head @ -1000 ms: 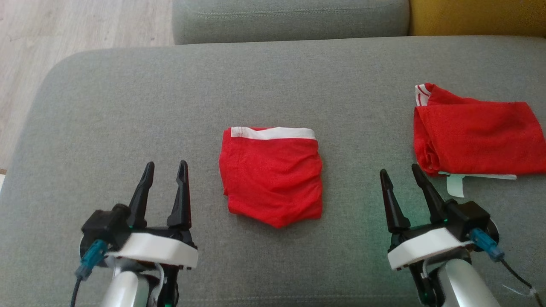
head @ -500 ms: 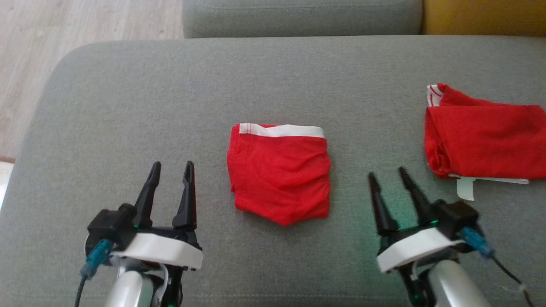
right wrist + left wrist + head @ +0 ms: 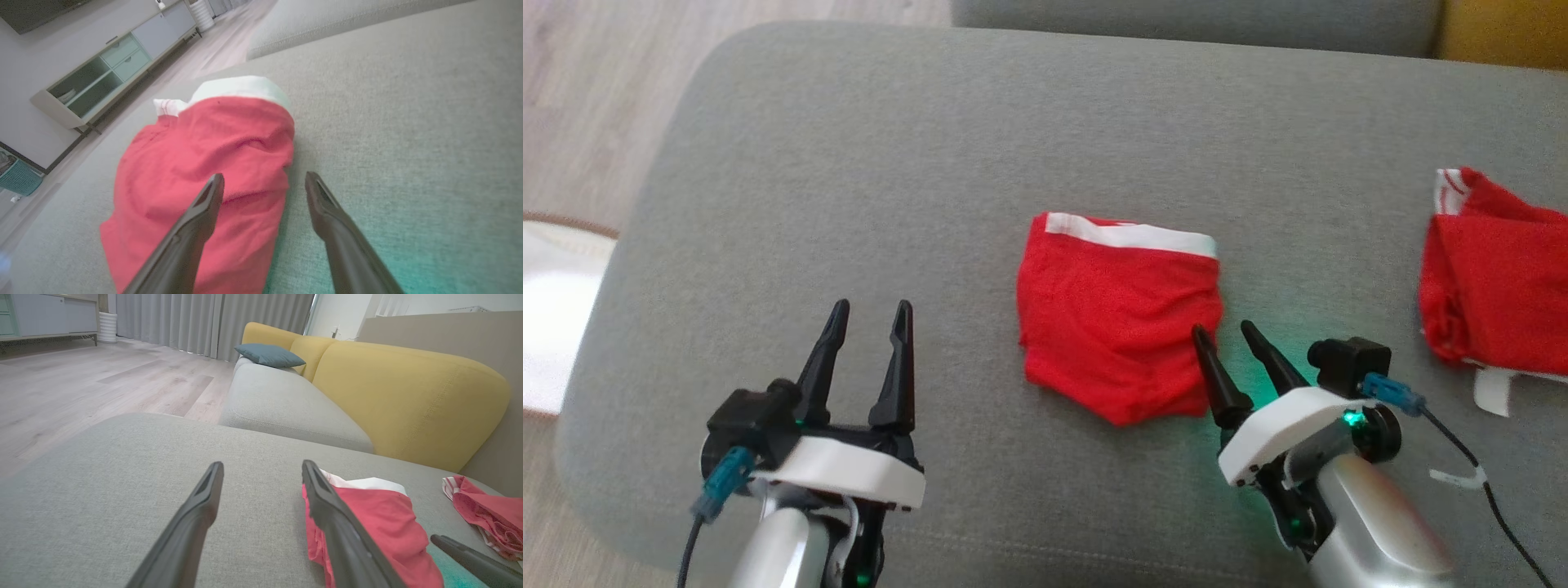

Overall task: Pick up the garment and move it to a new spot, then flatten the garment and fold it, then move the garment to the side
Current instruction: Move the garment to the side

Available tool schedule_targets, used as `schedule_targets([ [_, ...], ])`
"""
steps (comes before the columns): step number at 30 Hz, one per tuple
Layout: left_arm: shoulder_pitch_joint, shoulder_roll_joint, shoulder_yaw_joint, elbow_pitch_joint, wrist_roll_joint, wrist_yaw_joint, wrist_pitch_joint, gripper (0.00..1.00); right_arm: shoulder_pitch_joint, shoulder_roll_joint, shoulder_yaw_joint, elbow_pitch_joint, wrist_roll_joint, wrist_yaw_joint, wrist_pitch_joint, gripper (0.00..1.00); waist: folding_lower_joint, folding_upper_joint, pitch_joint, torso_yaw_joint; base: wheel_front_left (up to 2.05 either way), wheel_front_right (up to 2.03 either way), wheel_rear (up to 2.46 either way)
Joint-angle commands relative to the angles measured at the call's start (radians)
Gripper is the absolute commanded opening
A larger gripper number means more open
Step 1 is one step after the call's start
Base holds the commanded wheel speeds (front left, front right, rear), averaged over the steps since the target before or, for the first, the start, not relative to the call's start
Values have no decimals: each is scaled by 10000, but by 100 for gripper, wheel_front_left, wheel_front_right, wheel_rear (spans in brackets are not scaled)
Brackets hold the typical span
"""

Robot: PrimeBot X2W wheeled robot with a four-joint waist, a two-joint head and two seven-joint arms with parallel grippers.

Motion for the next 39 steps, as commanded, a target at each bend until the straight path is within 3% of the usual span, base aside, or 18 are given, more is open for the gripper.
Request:
schedule_targets([
  [1,-474,37,293,-306,-105,-16,-53,100,-427,26,156,58,202,33,-7,100,0,0,121,295,0,0,0],
  [14,-561,37,179,-335,-214,13,-53,100,-1885,26,409,2590,563,33,-192,100,0,0,498,995,0,0,0],
  [15,-566,37,184,-346,-219,23,-53,100,-1972,26,505,2680,609,33,-202,44,0,0,518,986,0,0,0],
  [16,-563,37,204,-355,-220,38,-53,100,-2060,26,617,2752,599,33,-259,0,0,0,529,952,0,0,0],
  [21,-569,37,347,-364,-108,9,-53,100,-2566,26,821,3157,-316,33,-870,0,0,0,480,526,0,0,0],
  [29,-608,37,559,-535,38,-65,-53,100,-3267,-72,237,2851,-4075,33,-1200,0,0,0,381,-772,0,0,0],
  [34,-647,37,594,-612,98,-119,-53,100,-3397,-870,548,1759,-5490,33,-693,0,0,0,453,-1601,0,0,0],
  [36,-665,37,605,-625,114,-132,-53,100,-3427,-1096,735,1539,-5556,33,-531,0,0,0,492,-1755,0,0,0],
  [39,-764,37,608,-644,161,-198,-53,100,-3577,-2011,1389,885,-5475,33,-5,0,0,0,637,-2133,0,0,0],
])
